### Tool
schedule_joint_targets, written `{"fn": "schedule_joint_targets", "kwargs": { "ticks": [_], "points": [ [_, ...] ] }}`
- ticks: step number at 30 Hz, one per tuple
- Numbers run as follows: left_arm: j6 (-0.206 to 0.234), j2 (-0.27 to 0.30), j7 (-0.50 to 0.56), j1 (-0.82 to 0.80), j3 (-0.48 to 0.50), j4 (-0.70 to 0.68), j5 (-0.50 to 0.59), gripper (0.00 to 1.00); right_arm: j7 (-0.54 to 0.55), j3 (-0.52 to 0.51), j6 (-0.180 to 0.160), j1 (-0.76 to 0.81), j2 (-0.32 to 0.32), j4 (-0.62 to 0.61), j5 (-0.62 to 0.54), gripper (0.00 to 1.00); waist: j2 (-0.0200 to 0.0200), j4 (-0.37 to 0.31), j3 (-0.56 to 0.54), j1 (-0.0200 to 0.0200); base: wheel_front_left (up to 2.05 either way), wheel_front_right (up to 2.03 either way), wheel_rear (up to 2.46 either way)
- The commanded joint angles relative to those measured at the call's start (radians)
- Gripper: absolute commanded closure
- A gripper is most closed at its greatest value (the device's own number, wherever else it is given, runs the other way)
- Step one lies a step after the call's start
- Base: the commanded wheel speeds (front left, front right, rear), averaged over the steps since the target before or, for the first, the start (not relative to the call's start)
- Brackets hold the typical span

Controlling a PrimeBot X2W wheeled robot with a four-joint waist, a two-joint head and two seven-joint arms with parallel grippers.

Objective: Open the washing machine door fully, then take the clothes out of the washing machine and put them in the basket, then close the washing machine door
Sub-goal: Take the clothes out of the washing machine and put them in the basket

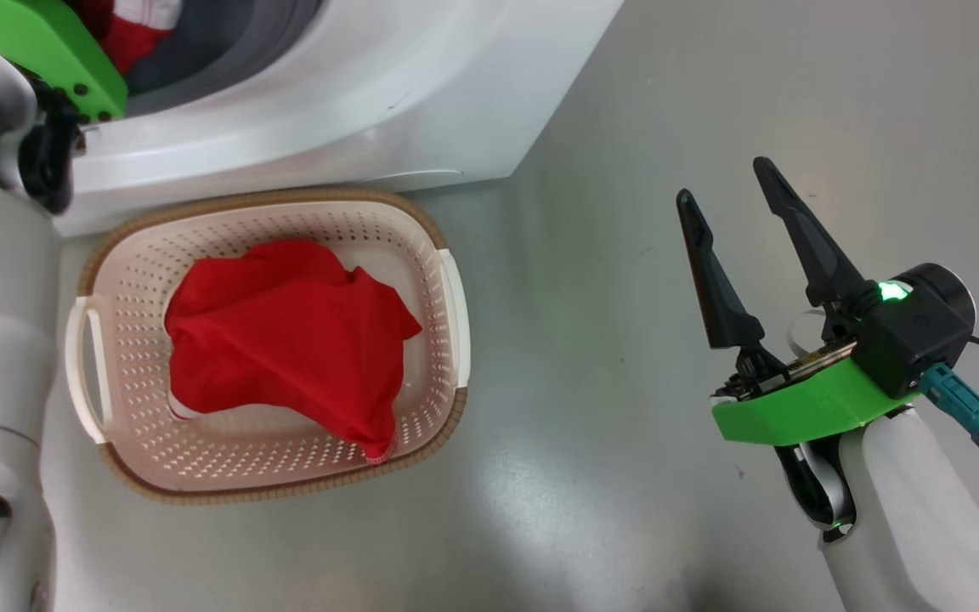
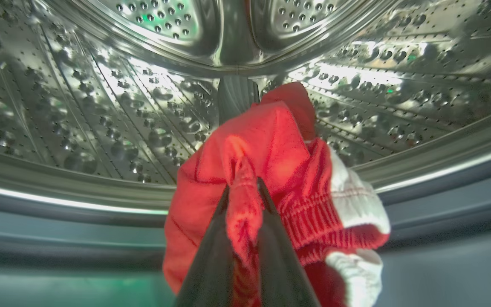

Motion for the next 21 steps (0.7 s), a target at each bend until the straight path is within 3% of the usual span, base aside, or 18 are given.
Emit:
{"fn": "schedule_joint_targets", "kwargs": {
  "ticks": [1, 9, 15, 21],
  "points": [
    [-0.006, 0.039, -0.039, 0.026, -0.001, -0.037, 0.008, 1.00, -0.006, 0.016, 0.005, -0.001, 0.003, -0.019, 0.010, 0.00, 0.0000, 0.008, -0.008, 0.0000, 0.00, 0.00, 0.00],
    [-0.016, 0.028, -0.214, 0.108, -0.032, -0.124, -0.041, 1.00, -0.006, 0.015, 0.005, 0.009, 0.003, -0.011, -0.003, 0.00, 0.0000, 0.031, -0.054, 0.0000, 0.00, 0.00, 0.00],
    [-0.016, 0.048, -0.250, 0.197, -0.063, -0.232, -0.076, 1.00, -0.006, 0.016, 0.005, 0.026, 0.003, -0.003, -0.010, 0.00, 0.0000, 0.044, -0.101, 0.0000, 0.00, 0.00, 0.00],
    [-0.016, 0.062, -0.253, 0.310, -0.023, -0.388, -0.071, 1.00, -0.006, 0.014, 0.005, 0.042, 0.003, 0.005, -0.014, 0.00, 0.0000, 0.057, -0.154, 0.0000, 0.00, 0.00, 0.00]
  ]
}}
